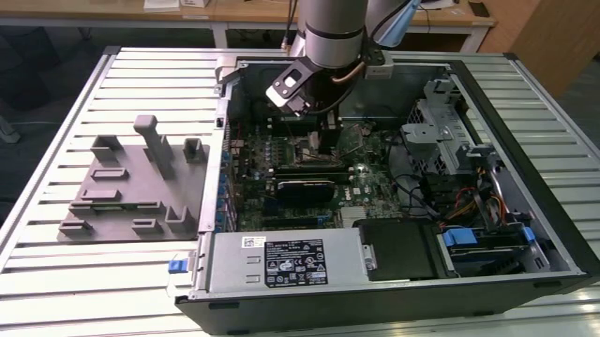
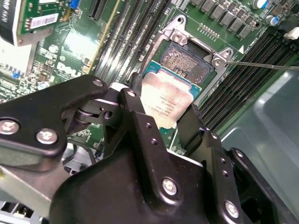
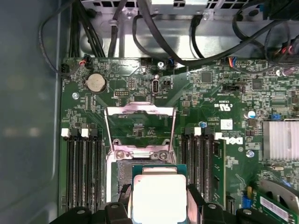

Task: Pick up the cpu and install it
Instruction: 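Place the cpu into insertion slot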

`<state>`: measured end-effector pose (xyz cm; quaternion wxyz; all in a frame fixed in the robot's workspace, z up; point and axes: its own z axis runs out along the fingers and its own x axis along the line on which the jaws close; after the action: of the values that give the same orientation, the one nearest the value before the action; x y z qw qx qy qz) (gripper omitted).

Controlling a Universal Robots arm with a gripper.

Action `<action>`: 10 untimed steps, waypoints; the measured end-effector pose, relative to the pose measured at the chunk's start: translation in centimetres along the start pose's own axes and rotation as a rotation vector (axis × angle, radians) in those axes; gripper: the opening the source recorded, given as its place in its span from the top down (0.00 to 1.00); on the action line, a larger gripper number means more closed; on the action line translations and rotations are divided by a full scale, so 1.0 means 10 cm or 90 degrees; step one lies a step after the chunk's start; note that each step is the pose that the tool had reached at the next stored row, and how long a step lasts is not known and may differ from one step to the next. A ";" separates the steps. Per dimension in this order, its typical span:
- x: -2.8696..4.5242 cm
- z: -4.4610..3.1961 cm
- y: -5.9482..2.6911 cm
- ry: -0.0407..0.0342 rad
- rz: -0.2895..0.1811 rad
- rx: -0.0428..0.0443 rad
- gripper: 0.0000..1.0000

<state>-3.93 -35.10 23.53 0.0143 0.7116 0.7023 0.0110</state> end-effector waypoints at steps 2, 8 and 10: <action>0.007 0.021 0.000 0.0000 -0.002 0.0000 0.46; 0.010 0.077 -0.008 0.0004 -0.014 0.0000 0.46; 0.012 0.089 -0.013 0.0006 -0.022 0.0000 0.46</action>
<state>-4.03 -34.99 22.63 0.0141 0.6992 0.7147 0.0111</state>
